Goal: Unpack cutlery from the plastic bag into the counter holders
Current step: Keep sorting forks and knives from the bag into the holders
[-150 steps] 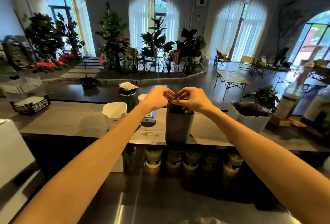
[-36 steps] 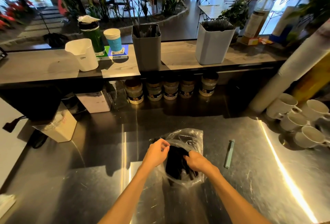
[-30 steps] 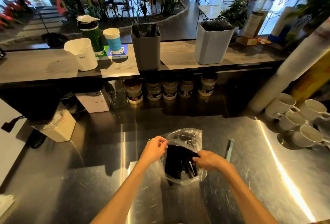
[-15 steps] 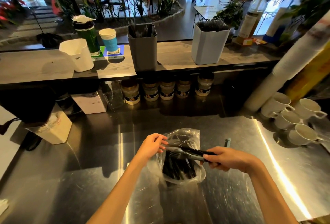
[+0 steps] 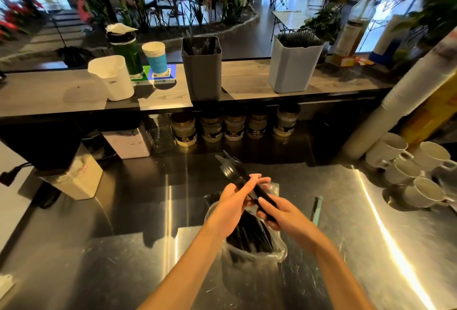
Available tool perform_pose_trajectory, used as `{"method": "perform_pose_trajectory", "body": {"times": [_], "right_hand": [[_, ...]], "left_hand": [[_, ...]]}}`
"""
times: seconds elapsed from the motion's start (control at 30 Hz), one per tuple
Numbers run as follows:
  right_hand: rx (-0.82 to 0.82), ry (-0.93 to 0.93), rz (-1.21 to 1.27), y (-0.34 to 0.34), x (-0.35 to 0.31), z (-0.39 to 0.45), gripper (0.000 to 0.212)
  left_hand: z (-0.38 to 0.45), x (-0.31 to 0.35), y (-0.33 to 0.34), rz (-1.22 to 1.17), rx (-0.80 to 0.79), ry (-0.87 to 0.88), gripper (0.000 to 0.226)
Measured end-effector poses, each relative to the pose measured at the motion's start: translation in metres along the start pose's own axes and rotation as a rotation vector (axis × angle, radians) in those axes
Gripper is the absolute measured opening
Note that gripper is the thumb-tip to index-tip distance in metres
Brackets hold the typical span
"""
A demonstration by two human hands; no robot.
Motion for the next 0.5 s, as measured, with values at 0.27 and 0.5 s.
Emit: {"method": "perform_pose_trajectory", "body": {"times": [0.27, 0.5], "right_hand": [[-0.004, 0.085, -0.081, 0.007, 0.004, 0.002, 0.028], [0.203, -0.013, -0.237, -0.023, -0.027, 0.006, 0.056]], "left_hand": [[0.006, 0.002, -0.007, -0.109, 0.134, 0.039, 0.026], [0.008, 0.021, -0.014, 0.036, 0.095, 0.081, 0.025]]}}
Point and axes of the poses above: each hand's wrist, its own z-axis towards the middle knuckle, its own y-axis out of the palm, x = y × z, the point moved 7 cm from there along z, towards the middle knuckle, and after that the axes turned 13 degrees about y, right-handed, at the moved point
